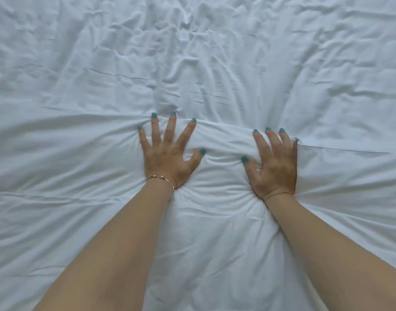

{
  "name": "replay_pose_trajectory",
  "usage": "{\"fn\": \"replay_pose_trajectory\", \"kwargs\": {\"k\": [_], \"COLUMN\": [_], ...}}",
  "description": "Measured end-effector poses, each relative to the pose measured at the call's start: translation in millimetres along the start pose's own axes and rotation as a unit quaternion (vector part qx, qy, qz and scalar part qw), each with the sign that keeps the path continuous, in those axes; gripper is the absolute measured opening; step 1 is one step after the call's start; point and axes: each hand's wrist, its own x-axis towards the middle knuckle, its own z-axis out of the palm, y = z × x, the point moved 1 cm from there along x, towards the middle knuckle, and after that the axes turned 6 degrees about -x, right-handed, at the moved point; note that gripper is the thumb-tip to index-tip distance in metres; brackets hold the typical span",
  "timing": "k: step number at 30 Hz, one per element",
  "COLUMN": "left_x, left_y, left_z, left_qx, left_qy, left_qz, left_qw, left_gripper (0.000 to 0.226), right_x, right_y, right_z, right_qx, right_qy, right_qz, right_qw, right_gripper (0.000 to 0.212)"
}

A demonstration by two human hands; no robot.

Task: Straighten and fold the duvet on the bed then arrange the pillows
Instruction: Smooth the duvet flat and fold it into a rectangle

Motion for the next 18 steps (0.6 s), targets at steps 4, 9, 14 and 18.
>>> {"fn": "replay_pose_trajectory", "kwargs": {"k": [4, 9, 14, 18], "left_x": [3, 5, 5, 5], "left_y": [1, -1, -4, -6], "left_z": [4, 2, 7, 18], "left_qx": [-0.008, -0.009, 0.007, -0.004], "left_qy": [0.034, 0.067, 0.041, 0.045], "left_qz": [0.016, 0.022, 0.021, 0.025], "left_qw": [0.999, 0.997, 0.999, 0.999], "left_gripper": [0.069, 0.066, 0.066, 0.067], "right_x": [0, 7, 9, 12], "right_y": [8, 4, 3, 3], "right_z": [19, 26, 23, 25], "right_qx": [0.020, 0.044, 0.033, 0.008], "right_qy": [0.001, -0.001, -0.003, 0.002], "right_qz": [-0.012, -0.014, -0.013, -0.017], "right_qw": [1.000, 0.999, 0.999, 1.000], "right_gripper": [0.057, 0.058, 0.061, 0.062]}}
